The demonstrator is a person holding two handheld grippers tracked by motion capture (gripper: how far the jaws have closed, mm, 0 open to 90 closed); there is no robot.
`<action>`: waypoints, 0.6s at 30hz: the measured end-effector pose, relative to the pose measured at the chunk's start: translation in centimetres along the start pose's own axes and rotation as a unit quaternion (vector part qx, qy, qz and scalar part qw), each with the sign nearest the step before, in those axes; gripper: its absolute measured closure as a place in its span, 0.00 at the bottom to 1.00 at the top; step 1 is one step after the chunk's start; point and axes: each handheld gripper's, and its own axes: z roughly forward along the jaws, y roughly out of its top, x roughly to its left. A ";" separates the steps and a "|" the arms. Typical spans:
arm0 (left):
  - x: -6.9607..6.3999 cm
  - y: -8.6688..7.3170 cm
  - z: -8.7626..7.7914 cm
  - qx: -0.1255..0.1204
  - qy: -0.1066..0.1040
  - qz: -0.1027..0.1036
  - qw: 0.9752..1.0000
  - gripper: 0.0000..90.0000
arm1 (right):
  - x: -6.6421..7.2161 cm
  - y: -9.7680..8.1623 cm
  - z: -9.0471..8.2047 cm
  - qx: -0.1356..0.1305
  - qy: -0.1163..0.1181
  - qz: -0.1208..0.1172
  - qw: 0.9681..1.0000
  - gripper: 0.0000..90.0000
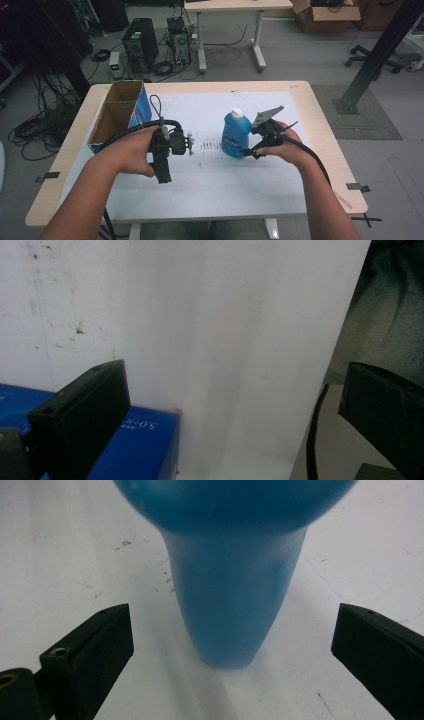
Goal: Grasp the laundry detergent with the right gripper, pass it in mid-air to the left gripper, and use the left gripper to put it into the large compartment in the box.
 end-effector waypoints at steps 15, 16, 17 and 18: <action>0.0 0.2 0.2 -0.001 -0.002 0.000 1.000 0.00 | -0.1 -0.4 1.3 -0.034 0.000 0.010 0.999 0.04; 0.0 0.2 0.2 0.000 -0.003 0.001 1.000 0.00 | -0.1 -0.4 1.4 -0.037 -0.001 0.010 0.999 0.04; 0.0 0.2 0.2 0.001 -0.002 0.001 1.000 0.00 | -0.1 -0.4 1.4 -0.039 -0.002 0.011 0.999 0.04; 0.0 0.1 0.3 -0.001 0.000 0.000 1.000 0.00 | -0.1 -0.4 1.5 -0.040 -0.003 0.013 0.999 0.03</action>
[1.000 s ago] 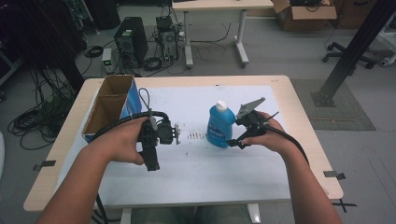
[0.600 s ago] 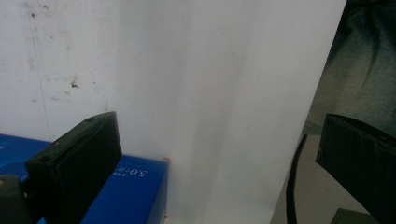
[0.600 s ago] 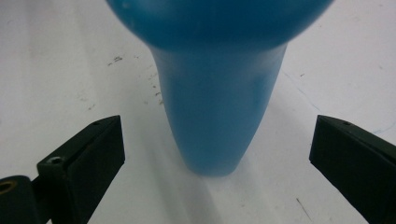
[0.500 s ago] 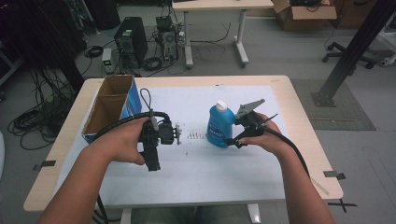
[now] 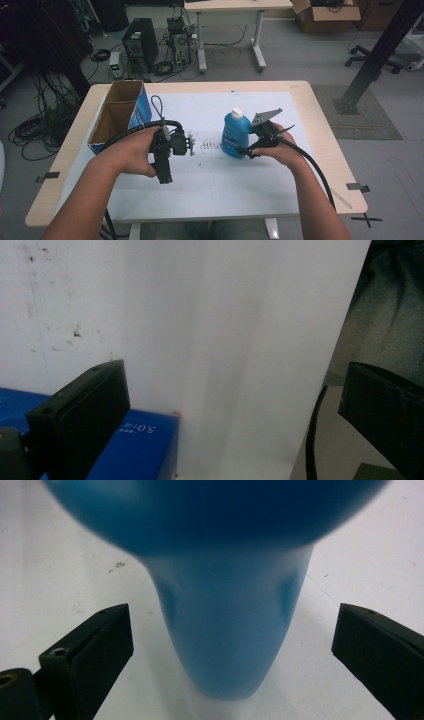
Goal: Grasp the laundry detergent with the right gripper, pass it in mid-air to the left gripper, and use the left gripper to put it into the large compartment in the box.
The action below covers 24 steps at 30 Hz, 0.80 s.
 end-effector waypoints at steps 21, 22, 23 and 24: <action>-0.1 -0.1 0.2 0.000 0.000 -0.001 1.000 0.00 | 0.3 -0.1 1.1 -0.055 -0.014 0.002 0.998 0.03; -0.1 -0.1 0.2 0.000 0.001 -0.001 1.000 0.00 | 0.3 -0.1 1.1 -0.057 -0.015 0.002 0.998 0.03; -0.1 0.0 0.2 0.000 0.001 0.000 1.000 0.00 | 0.3 -0.1 1.2 -0.058 -0.017 0.002 0.998 0.03; -0.1 0.0 0.2 0.000 0.001 0.000 1.000 0.00 | 0.3 -0.1 1.2 -0.060 -0.018 0.003 0.998 0.03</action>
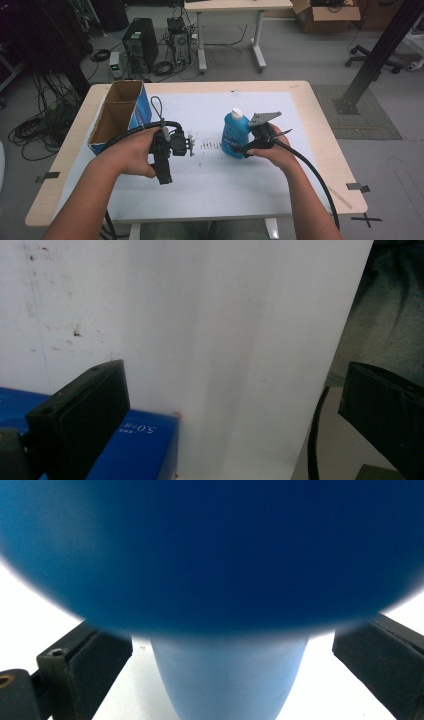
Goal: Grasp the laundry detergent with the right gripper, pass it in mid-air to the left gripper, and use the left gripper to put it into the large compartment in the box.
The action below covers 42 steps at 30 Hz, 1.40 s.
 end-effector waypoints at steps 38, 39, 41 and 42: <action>-0.1 0.2 -0.2 -0.002 0.002 0.001 1.000 0.00 | 0.5 -0.3 0.4 -0.042 -0.021 0.000 0.999 0.24; -0.1 0.2 -0.1 -0.002 0.002 0.001 1.000 0.00 | 0.5 -0.4 0.5 -0.042 -0.020 -0.001 0.999 0.25; 0.0 0.2 -0.1 -0.002 0.001 0.000 1.000 0.00 | 0.5 -0.4 0.5 -0.040 -0.017 0.000 0.999 0.25; 0.0 0.1 -0.1 -0.001 0.001 0.000 1.000 0.00 | 0.5 -0.4 0.5 -0.040 -0.016 0.000 0.999 0.27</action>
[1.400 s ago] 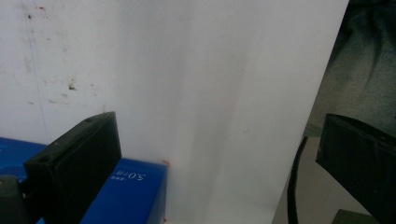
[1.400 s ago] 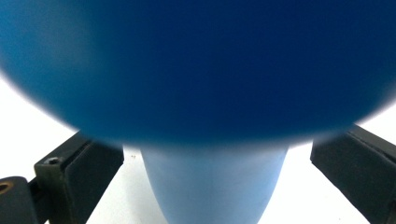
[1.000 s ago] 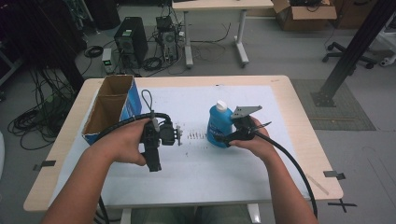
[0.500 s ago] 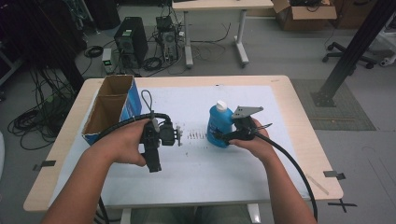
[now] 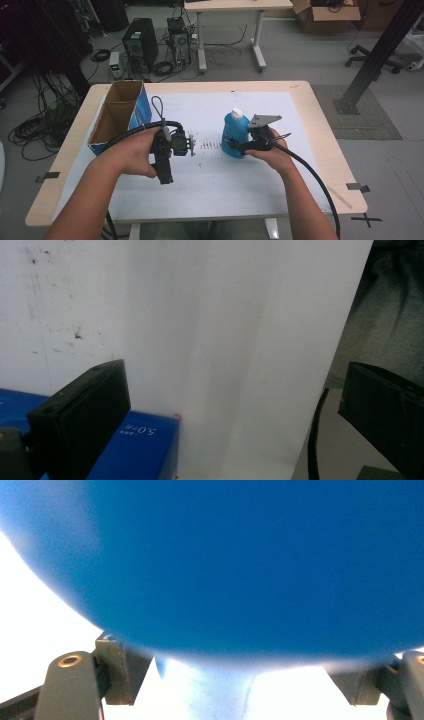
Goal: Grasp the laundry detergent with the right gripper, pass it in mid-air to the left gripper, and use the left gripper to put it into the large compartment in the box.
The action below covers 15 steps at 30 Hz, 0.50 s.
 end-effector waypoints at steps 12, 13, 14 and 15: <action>0.1 0.0 0.0 -0.002 0.000 -0.002 1.000 0.00 | 0.2 -0.2 0.1 -0.010 0.007 -0.009 1.000 0.45; 0.1 0.1 0.0 -0.001 0.000 -0.001 1.000 0.00 | 0.2 -0.2 0.1 -0.011 0.006 -0.010 1.000 0.46; 0.2 0.1 -0.1 0.000 -0.001 -0.001 1.000 0.00 | 0.2 -0.2 0.1 -0.012 0.003 -0.011 1.000 0.47; 0.2 0.1 -0.1 0.000 0.000 0.001 1.000 0.00 | 0.2 -0.2 0.1 -0.012 0.003 -0.011 1.000 0.47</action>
